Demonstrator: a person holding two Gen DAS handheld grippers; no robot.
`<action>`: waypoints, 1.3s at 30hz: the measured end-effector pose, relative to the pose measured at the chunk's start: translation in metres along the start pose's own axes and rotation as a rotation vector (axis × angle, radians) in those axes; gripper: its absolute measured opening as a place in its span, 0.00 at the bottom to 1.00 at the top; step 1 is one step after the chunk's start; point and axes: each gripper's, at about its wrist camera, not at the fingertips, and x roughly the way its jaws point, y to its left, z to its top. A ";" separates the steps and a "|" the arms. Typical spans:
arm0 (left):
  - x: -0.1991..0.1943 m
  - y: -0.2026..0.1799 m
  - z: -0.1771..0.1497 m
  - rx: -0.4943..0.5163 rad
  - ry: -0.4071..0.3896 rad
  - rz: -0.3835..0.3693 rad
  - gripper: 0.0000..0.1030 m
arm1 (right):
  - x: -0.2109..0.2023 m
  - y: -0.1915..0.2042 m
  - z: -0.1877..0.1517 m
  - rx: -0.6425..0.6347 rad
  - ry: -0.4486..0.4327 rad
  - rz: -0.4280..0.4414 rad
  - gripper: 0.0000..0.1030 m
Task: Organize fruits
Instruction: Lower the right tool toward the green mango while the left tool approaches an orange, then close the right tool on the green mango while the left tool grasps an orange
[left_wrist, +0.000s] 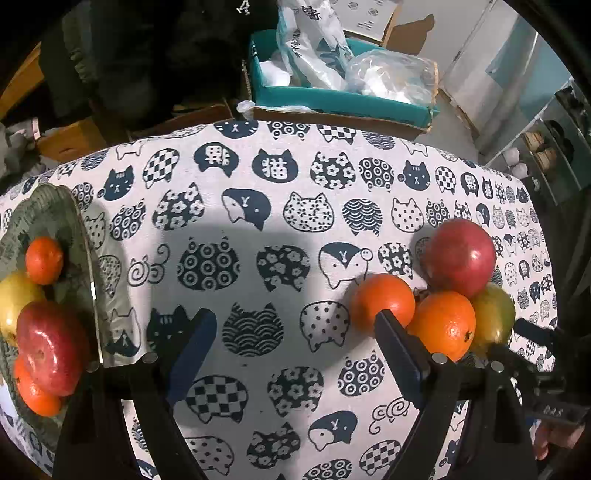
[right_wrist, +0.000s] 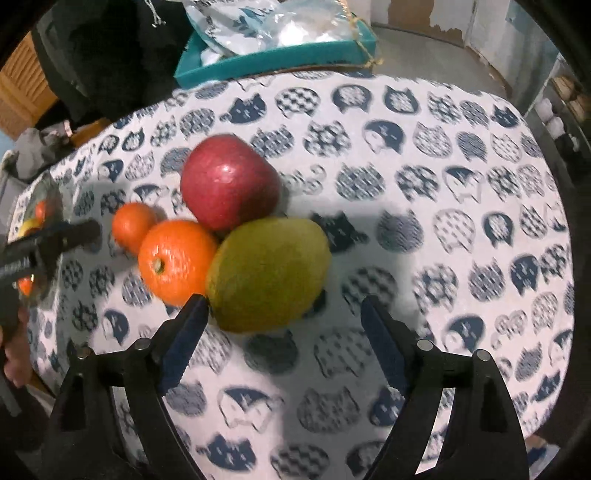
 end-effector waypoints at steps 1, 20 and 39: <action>0.000 -0.001 0.000 -0.002 0.001 -0.005 0.86 | -0.003 -0.004 -0.004 0.009 0.009 -0.009 0.80; 0.019 -0.017 0.012 0.005 0.025 -0.029 0.86 | 0.027 -0.028 -0.018 0.142 0.059 -0.057 0.82; 0.036 -0.050 0.025 0.089 0.044 -0.078 0.86 | 0.039 -0.011 0.001 0.071 -0.002 -0.041 0.64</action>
